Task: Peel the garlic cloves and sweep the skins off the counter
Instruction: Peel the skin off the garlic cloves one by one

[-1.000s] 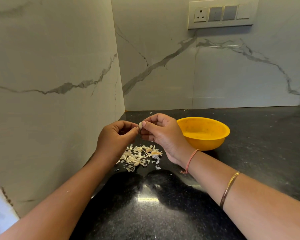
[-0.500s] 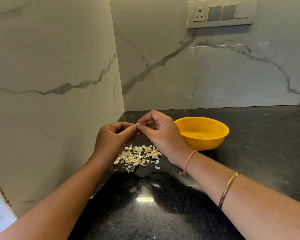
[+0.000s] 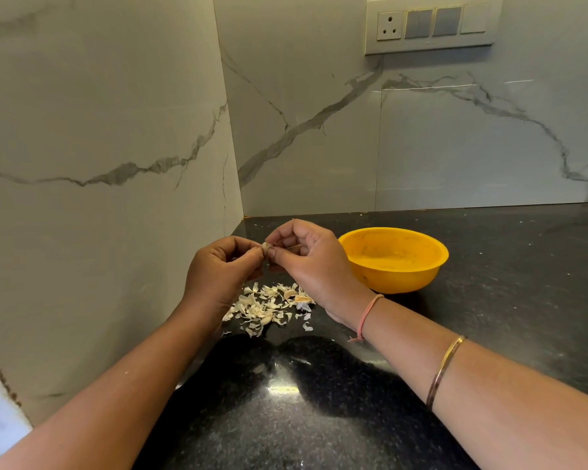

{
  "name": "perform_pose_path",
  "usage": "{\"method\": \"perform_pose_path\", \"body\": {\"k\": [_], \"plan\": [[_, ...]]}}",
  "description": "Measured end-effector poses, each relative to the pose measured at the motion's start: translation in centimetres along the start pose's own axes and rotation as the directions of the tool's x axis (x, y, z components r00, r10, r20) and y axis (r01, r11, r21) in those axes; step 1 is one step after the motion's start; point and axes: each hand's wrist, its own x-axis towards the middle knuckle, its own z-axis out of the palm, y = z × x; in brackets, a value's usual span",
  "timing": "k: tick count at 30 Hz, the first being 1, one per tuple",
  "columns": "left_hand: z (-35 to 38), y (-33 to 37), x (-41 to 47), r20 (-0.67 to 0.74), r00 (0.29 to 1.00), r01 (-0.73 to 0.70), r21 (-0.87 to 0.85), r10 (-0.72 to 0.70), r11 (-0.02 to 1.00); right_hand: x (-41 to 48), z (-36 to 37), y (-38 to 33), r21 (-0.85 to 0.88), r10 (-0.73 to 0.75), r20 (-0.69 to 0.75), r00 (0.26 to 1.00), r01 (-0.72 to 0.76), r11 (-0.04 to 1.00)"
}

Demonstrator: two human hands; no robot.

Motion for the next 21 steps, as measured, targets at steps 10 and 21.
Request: {"method": "perform_pose_path", "body": {"k": [10, 21], "plan": [[0.00, 0.27, -0.25, -0.004, 0.997, -0.081, 0.152, 0.082, 0.985, -0.08, -0.13, -0.10, 0.252, 0.220, 0.048, 0.974, -0.225, 0.941], [0.09, 0.09, -0.08, -0.010, 1.000, -0.016, 0.067, 0.016, 0.998, 0.11, -0.49, -0.22, 0.420, 0.296, 0.132, 0.946, -0.324, 0.847]]}}
